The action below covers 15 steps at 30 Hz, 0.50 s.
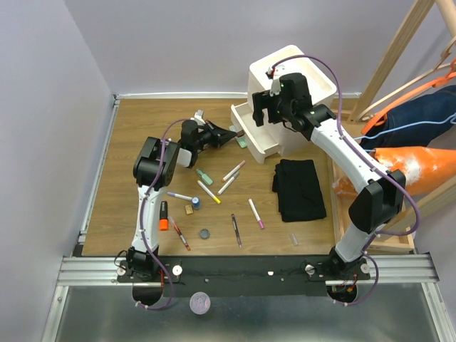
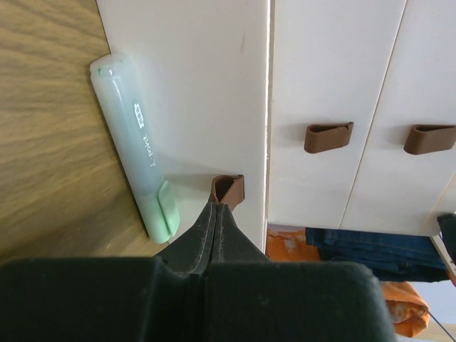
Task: Sort the stationery into containers
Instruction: Open the drawer in the storage box.
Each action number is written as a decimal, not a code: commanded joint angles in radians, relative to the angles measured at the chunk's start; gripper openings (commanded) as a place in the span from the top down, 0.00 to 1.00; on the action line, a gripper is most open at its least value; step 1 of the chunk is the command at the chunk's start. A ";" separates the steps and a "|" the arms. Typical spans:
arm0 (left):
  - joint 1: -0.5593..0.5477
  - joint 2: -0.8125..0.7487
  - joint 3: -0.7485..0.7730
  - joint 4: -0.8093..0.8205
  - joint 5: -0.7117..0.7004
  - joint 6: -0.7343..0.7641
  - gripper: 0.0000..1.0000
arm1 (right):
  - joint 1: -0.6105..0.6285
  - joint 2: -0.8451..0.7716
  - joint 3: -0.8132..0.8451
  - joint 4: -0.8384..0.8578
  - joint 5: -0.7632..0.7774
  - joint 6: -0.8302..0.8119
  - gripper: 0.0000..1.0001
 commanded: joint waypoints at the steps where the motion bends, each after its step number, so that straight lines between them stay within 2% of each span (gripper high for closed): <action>1: 0.054 -0.074 -0.081 0.058 0.038 0.026 1.00 | -0.005 -0.010 -0.028 0.028 -0.036 -0.001 0.01; 7: 0.083 -0.129 -0.180 0.104 0.073 0.043 1.00 | -0.005 -0.045 -0.057 0.036 -0.037 -0.001 0.01; 15: 0.119 -0.182 -0.238 0.098 0.078 0.080 1.00 | -0.004 -0.088 -0.100 0.048 -0.046 -0.006 0.02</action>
